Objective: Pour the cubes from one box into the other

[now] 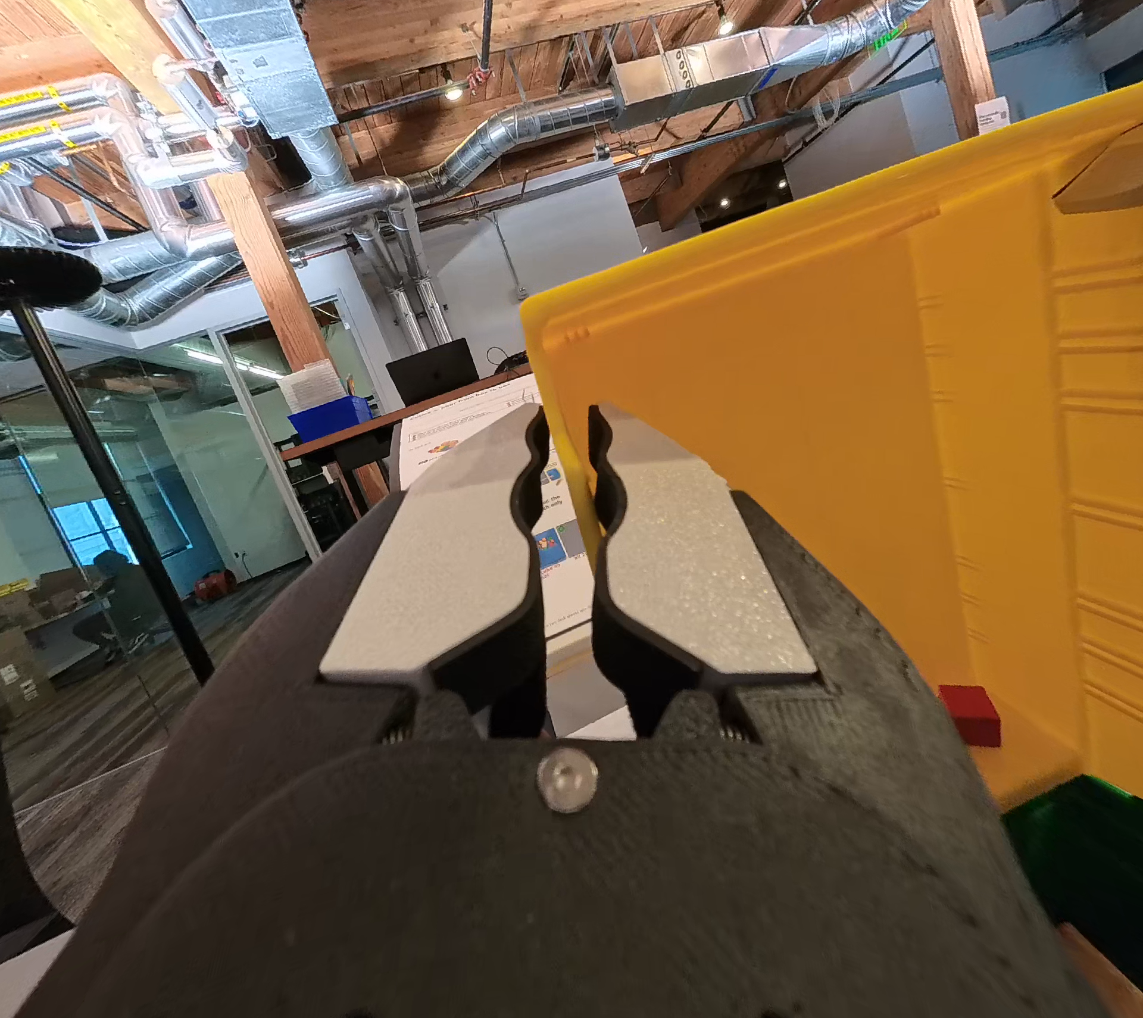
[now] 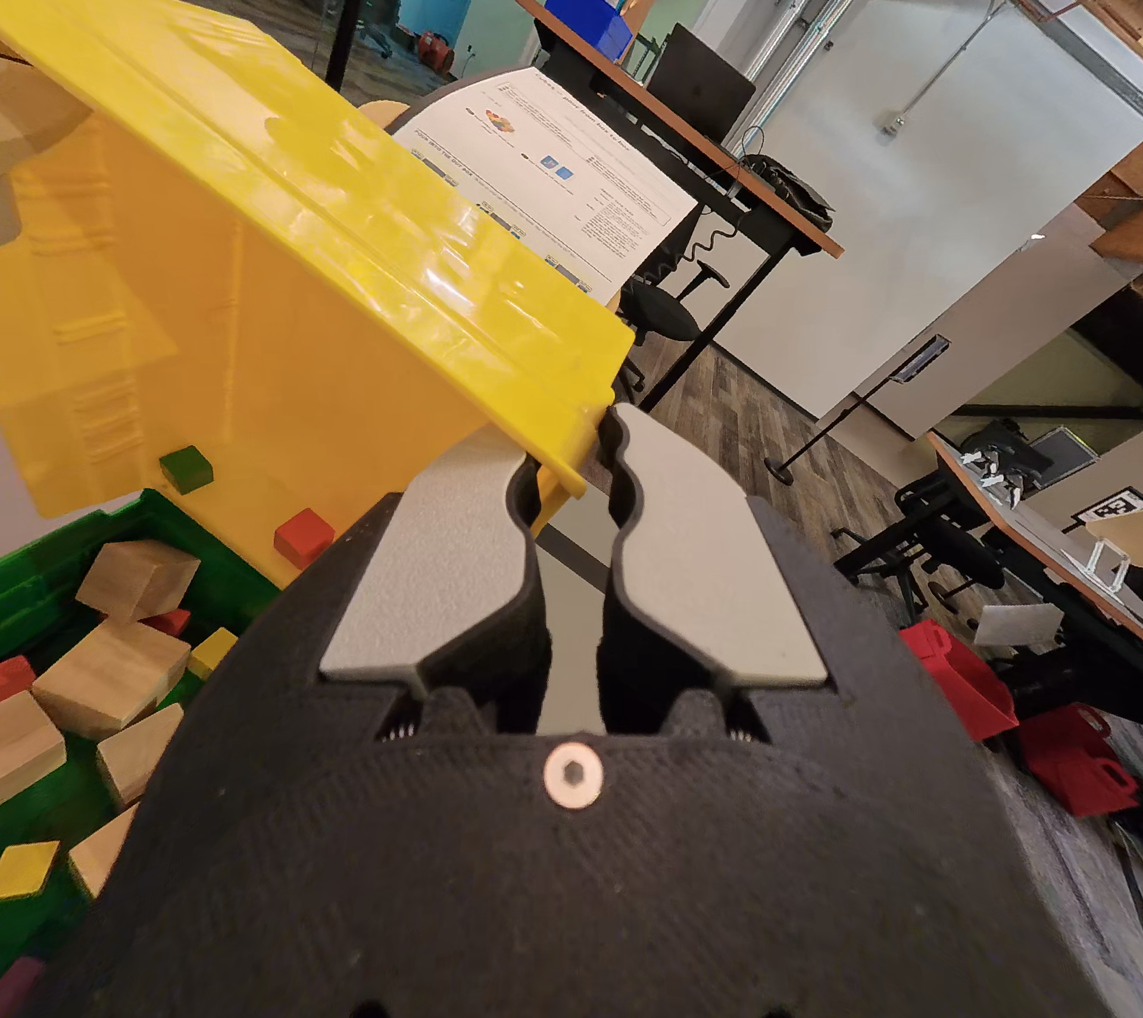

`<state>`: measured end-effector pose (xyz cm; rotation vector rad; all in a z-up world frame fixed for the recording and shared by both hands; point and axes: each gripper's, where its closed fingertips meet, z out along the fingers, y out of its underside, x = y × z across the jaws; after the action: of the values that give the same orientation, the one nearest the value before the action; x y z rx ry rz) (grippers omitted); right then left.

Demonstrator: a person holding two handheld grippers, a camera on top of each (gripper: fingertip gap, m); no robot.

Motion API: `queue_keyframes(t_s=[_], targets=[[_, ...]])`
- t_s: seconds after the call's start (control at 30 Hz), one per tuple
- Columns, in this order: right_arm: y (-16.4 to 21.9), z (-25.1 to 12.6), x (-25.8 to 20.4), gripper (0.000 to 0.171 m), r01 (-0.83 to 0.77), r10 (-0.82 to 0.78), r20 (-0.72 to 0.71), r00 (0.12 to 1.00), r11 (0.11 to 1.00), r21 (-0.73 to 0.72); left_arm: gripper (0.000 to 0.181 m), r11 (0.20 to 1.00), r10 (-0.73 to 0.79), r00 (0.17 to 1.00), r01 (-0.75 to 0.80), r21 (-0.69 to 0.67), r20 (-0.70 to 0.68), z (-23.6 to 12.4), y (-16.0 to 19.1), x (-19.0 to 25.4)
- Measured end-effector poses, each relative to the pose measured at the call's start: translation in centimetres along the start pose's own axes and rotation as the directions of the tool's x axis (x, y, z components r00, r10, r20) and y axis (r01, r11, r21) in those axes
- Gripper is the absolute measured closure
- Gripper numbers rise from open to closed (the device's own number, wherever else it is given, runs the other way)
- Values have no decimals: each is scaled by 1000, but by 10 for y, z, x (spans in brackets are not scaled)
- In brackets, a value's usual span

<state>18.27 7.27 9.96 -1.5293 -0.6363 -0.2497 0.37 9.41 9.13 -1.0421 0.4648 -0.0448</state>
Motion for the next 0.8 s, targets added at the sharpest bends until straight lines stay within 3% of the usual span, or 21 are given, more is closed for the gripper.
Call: queue_keyframes(t_s=[0.8], targets=[[4,-17,-8,157,6,-6,3,1000,1000,13,169,1000,13,1000,-13,12,-20,-15,-6,6]])
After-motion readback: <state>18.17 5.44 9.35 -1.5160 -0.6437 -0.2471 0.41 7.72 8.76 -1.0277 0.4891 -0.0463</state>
